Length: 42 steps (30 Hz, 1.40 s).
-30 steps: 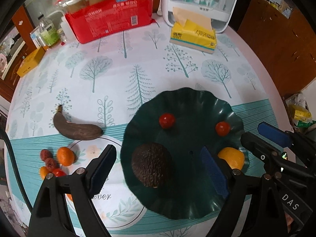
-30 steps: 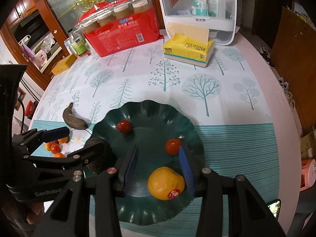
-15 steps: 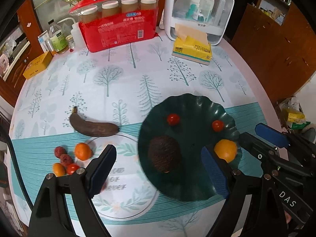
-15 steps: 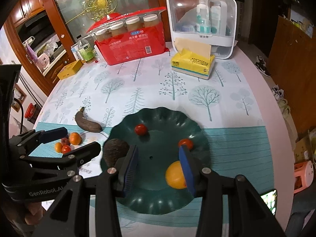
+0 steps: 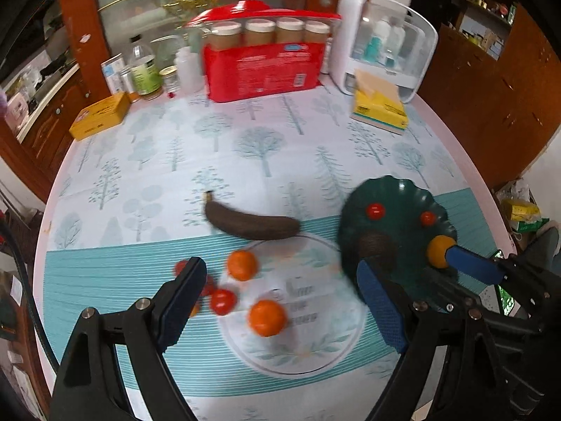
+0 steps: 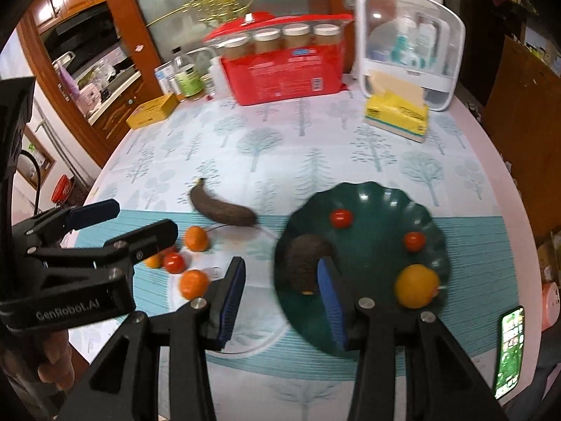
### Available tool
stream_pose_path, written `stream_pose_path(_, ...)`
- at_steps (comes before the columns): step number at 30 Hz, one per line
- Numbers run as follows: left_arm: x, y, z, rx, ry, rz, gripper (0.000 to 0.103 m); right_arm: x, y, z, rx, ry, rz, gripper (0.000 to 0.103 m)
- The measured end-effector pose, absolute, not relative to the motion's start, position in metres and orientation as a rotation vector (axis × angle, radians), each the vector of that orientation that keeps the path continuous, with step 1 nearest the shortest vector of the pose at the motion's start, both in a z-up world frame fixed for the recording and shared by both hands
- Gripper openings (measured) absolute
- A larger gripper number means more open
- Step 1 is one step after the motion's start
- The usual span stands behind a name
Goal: Organize fruits
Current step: 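Withdraw both tools from the plate toward the mandarins, then grasp a mandarin with the right tool while the left tool grasps a small orange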
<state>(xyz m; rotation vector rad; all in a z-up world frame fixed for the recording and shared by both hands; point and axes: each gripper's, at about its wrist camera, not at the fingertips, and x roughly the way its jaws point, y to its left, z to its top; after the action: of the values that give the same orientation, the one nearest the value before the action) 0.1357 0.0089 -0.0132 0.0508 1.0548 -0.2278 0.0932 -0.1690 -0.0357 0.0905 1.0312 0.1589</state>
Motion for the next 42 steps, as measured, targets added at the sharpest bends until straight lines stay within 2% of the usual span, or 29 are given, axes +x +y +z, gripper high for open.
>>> stream_pose_path(10,0.149,0.104,-0.048,-0.004,1.111,-0.149,0.087,0.101,-0.097,-0.062,0.070,1.094,0.198,0.044)
stream_pose_path(21,0.157,0.136,-0.127,-0.019,1.264,-0.188,0.085,0.114,-0.063,-0.122,0.082,1.229,0.231,0.044)
stream_pose_path(26,0.156,0.137,-0.152,-0.013,1.312,-0.231,0.073,0.119,-0.051,-0.142,0.064,1.274,0.265,0.044)
stream_pose_path(31,0.157,0.132,-0.164,0.008,1.323,-0.259,0.067,0.119,-0.041,-0.157,0.048,1.309,0.289,0.044)
stream_pose_path(42,0.168,0.121,-0.176,0.008,1.329,-0.285,0.047,0.123,-0.041,-0.162,0.025,1.297,0.268,0.044)
